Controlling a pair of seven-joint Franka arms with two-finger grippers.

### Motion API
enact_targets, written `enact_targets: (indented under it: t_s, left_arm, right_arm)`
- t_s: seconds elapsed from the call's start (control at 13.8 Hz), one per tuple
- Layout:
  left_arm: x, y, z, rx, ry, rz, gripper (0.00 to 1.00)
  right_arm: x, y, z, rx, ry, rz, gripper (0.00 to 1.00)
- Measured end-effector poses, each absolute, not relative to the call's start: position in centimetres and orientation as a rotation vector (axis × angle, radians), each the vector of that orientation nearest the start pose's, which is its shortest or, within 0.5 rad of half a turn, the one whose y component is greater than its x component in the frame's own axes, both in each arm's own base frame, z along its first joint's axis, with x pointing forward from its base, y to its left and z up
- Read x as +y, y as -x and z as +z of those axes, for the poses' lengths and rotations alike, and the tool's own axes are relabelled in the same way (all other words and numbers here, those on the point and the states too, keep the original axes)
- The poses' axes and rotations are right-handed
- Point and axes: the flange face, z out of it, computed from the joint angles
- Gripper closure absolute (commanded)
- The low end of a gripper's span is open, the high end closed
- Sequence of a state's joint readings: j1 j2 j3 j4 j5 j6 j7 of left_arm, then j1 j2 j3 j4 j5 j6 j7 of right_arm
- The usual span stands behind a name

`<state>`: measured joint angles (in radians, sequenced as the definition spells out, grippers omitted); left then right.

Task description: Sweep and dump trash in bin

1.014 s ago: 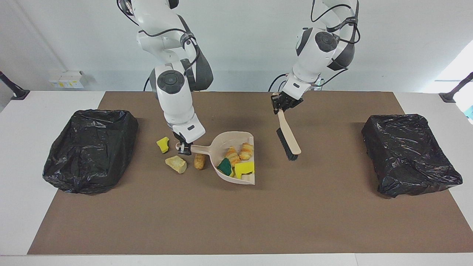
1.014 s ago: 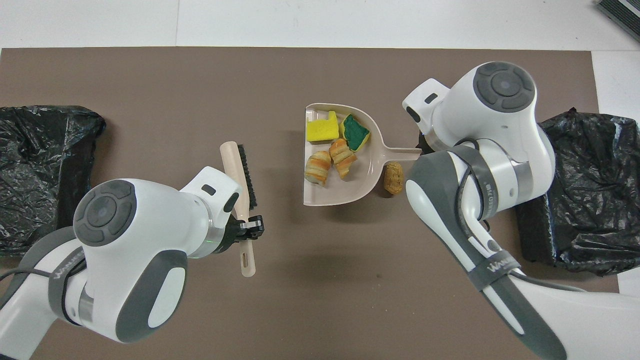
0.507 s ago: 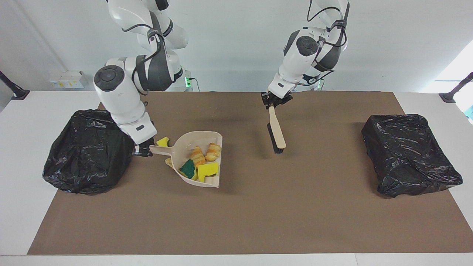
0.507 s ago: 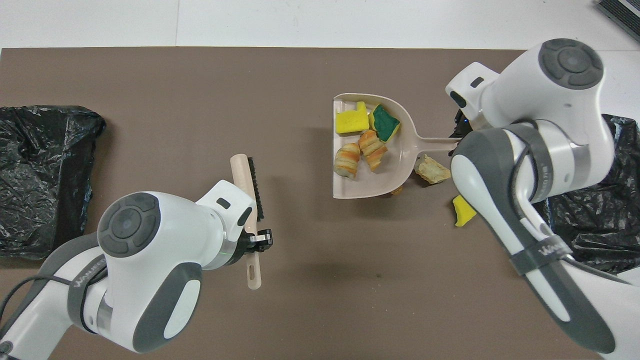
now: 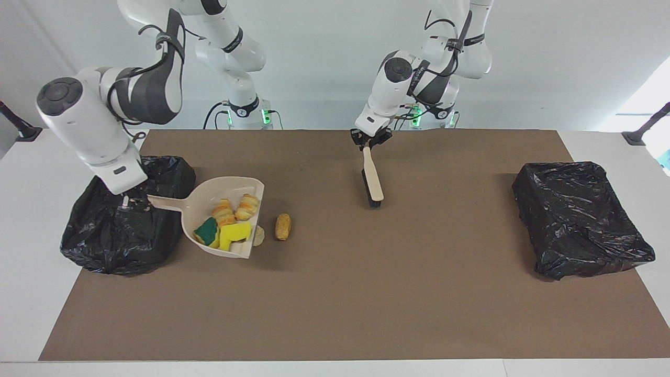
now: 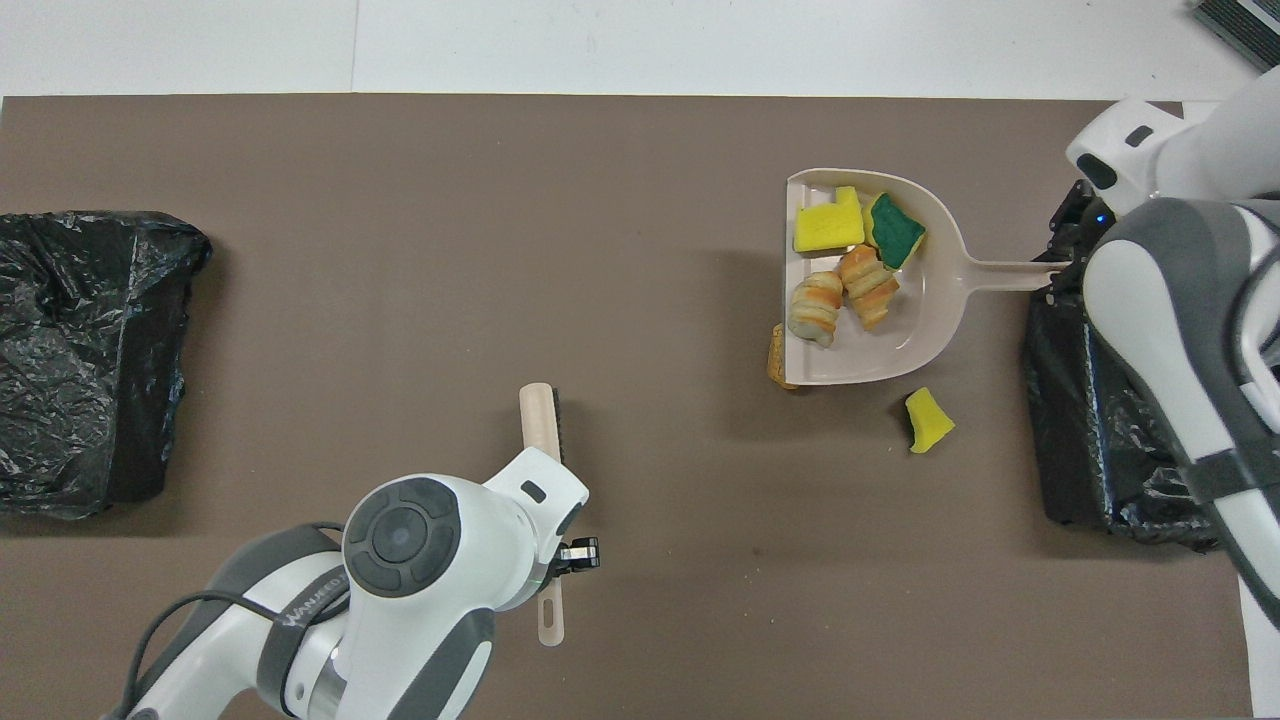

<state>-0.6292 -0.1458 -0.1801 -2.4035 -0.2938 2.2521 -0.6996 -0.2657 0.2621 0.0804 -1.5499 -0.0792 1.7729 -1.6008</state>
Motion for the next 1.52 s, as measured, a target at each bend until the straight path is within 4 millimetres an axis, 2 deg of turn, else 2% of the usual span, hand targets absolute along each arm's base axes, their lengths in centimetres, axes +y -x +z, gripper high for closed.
enact_targets:
  t_s: [0.14, 0.29, 0.43, 0.58, 0.72, 0.87, 1.16, 1.38, 1.52]
  left_arm:
    - [-36.4, -30.9, 37.4, -0.091, 3.297, 0.191, 1.00]
    - [-37.9, -29.1, 37.5, -0.008, 3.281, 0.148, 1.00]
    - [-38.9, -27.9, 37.5, -0.010, 3.234, 0.067, 1.00]
    - [-39.6, -27.3, 37.5, -0.051, 3.215, 0.032, 1.00]
    - [-40.1, -27.4, 37.6, -0.137, 3.214, 0.028, 1.00]
    - [-40.8, -27.7, 37.6, -0.172, 3.216, 0.028, 1.00]
    - [-41.4, -27.8, 37.3, -0.070, 3.221, 0.028, 1.00]
    - [-41.6, -27.7, 36.8, -0.046, 3.214, 0.039, 1.00]
    - [-41.9, -27.4, 36.0, -0.035, 3.206, 0.052, 1.00]
  right_arm:
    - [-18.9, -60.9, 49.9, -2.076, 2.397, 0.171, 1.00]
    - [-24.0, -59.1, 50.3, -2.064, 2.422, 0.213, 1.00]
    - [-28.0, -57.2, 50.8, -2.040, 2.461, 0.263, 1.00]
    - [-30.7, -55.7, 51.4, -2.033, 2.492, 0.346, 1.00]
    - [-31.7, -55.1, 52.0, -2.068, 2.495, 0.484, 1.00]
    - [-31.8, -54.9, 52.5, -2.100, 2.489, 0.584, 1.00]
    - [-32.5, -53.8, 52.8, -2.057, 2.557, 0.833, 1.00]
    - [-31.6, -53.5, 52.7, -2.011, 2.624, 0.977, 1.00]
    - [-29.8, -54.2, 52.8, -2.030, 2.651, 1.073, 1.00]
